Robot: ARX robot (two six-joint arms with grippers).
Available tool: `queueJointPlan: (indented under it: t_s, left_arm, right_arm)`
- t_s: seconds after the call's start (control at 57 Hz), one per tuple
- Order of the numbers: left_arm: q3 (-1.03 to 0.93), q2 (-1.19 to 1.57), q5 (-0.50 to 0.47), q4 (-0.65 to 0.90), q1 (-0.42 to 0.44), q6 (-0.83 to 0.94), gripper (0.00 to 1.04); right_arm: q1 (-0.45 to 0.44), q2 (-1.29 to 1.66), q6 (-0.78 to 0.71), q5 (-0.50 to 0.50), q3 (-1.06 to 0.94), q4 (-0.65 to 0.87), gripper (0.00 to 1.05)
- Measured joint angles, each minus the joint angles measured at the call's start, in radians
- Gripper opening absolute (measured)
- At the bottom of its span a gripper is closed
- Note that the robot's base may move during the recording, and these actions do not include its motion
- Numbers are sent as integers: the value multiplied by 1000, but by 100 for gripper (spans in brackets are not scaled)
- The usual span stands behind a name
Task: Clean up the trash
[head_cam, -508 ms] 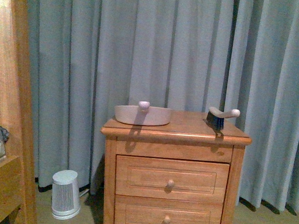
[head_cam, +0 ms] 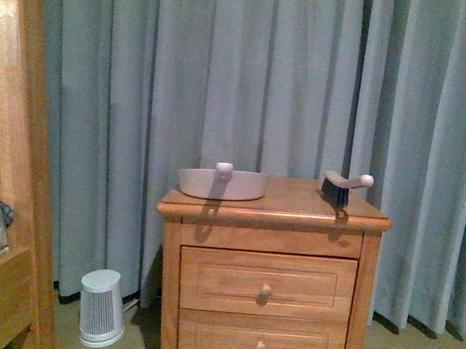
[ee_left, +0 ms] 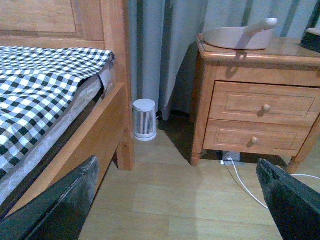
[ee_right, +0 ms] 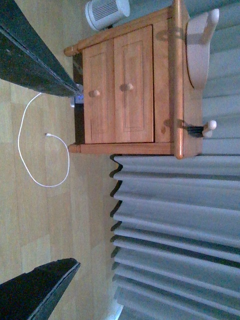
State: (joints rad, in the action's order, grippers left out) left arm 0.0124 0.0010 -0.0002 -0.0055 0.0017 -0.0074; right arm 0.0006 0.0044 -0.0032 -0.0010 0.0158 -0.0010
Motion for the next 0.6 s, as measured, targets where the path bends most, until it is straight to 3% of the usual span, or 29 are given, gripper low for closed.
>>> queueJointPlan:
  t_s: [0.596]
  left_arm:
    - [0, 0, 0, 0, 0, 0, 97]
  right_arm:
    - [0, 0, 0, 0, 0, 0, 97]
